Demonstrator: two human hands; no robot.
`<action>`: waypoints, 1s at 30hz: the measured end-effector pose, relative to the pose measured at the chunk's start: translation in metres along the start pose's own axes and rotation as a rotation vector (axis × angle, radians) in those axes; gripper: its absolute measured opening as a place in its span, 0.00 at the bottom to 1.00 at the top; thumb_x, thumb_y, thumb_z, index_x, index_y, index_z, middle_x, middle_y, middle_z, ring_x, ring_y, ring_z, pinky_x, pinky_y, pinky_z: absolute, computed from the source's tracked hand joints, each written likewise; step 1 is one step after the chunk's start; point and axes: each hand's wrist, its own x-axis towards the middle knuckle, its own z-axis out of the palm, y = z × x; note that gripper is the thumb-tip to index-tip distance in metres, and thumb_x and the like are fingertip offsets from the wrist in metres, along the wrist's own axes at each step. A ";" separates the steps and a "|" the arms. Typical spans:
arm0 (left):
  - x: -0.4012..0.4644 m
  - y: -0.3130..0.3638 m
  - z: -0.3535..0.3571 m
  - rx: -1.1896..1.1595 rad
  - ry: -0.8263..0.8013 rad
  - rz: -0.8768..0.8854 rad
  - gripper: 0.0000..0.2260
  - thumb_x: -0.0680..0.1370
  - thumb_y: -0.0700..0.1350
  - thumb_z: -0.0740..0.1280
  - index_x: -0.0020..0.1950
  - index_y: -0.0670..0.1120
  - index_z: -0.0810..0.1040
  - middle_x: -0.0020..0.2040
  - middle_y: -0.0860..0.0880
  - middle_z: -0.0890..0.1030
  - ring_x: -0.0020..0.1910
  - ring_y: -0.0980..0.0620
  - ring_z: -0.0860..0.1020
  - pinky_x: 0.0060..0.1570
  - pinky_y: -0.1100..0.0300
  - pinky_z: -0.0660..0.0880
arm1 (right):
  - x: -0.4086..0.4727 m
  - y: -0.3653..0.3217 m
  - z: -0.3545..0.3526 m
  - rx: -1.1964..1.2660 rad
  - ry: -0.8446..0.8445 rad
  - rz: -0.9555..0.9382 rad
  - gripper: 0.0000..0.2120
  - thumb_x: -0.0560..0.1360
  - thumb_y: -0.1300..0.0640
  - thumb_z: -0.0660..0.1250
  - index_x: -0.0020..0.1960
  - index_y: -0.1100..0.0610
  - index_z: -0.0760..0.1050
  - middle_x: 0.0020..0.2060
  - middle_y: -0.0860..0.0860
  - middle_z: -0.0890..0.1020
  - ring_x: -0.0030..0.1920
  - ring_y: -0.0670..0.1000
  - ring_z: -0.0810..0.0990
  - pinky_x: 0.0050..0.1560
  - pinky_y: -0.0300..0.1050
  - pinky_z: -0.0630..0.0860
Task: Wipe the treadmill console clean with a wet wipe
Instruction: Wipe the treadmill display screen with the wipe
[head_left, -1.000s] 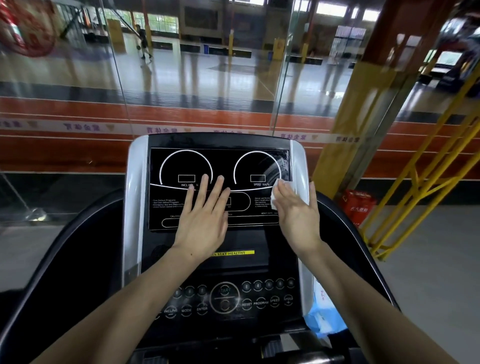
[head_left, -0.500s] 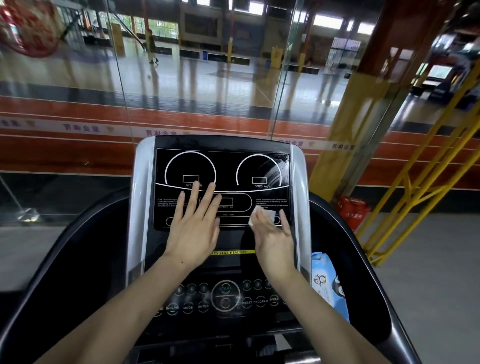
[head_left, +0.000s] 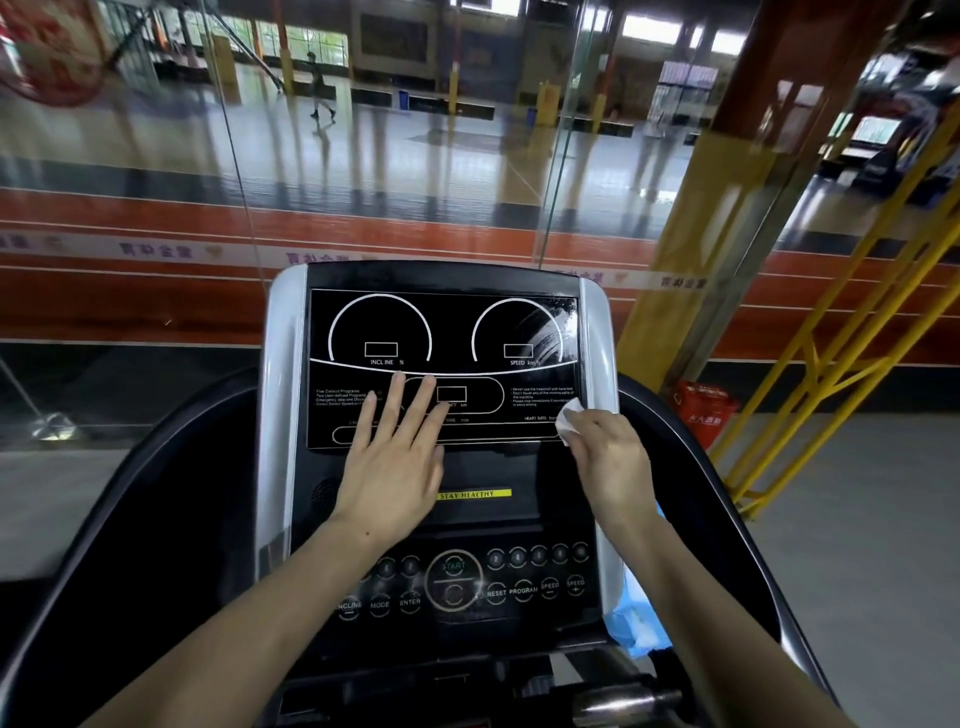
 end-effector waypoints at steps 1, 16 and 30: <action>0.000 -0.001 0.000 0.000 -0.001 -0.001 0.26 0.84 0.52 0.51 0.81 0.46 0.64 0.85 0.46 0.53 0.84 0.41 0.44 0.81 0.37 0.50 | 0.001 -0.002 -0.002 -0.004 -0.020 0.010 0.05 0.77 0.62 0.75 0.52 0.57 0.85 0.43 0.51 0.84 0.43 0.57 0.80 0.48 0.47 0.78; -0.008 -0.006 0.004 0.002 0.004 0.012 0.24 0.84 0.51 0.52 0.79 0.45 0.68 0.85 0.45 0.56 0.84 0.40 0.48 0.81 0.37 0.51 | 0.000 -0.031 -0.005 -0.005 -0.143 -0.047 0.09 0.74 0.66 0.71 0.50 0.55 0.84 0.38 0.53 0.79 0.40 0.58 0.79 0.38 0.49 0.79; -0.024 -0.020 0.004 0.006 -0.003 -0.050 0.25 0.84 0.52 0.51 0.80 0.46 0.66 0.85 0.45 0.54 0.84 0.41 0.46 0.80 0.37 0.52 | 0.004 -0.079 0.026 0.091 -0.243 -0.146 0.08 0.74 0.66 0.73 0.52 0.58 0.84 0.49 0.54 0.83 0.51 0.57 0.79 0.44 0.57 0.81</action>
